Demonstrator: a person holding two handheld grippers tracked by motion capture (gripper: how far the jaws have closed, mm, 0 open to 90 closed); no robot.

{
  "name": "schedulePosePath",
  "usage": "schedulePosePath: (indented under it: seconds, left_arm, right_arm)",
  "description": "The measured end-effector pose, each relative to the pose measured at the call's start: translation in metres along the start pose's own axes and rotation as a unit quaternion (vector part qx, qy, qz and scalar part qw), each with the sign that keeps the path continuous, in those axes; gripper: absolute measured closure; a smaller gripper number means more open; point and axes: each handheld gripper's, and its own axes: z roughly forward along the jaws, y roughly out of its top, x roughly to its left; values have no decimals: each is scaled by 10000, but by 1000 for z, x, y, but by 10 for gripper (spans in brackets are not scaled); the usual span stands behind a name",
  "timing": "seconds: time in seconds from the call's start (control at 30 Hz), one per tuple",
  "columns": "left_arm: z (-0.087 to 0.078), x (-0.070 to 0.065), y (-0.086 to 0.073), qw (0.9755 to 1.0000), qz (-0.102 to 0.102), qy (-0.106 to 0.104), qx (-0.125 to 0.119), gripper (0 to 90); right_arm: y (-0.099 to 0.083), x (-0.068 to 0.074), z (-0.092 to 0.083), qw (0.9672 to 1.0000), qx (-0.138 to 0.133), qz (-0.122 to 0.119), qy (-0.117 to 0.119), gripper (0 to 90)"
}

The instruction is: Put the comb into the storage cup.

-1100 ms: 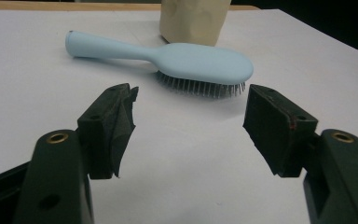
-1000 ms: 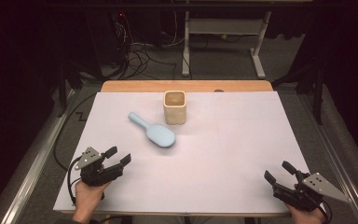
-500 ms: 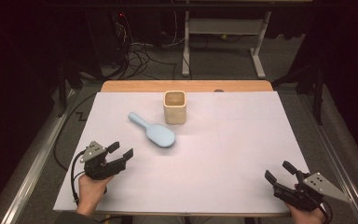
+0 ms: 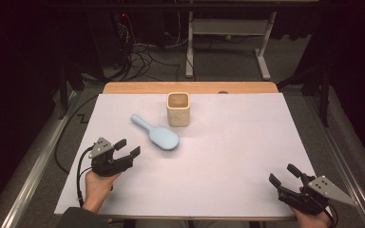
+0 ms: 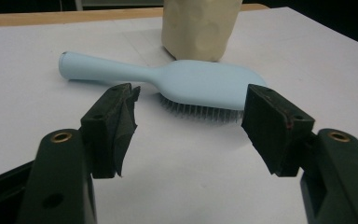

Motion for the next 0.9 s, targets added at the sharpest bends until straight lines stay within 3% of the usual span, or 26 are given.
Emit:
schedulePosePath:
  seconds: [0.9]
  left_arm:
    - [31, 0, 30, 9998, 160, 98, 55, 376]
  right_arm:
    - [0, 0, 0, 10000, 16, -17, 26, 238]
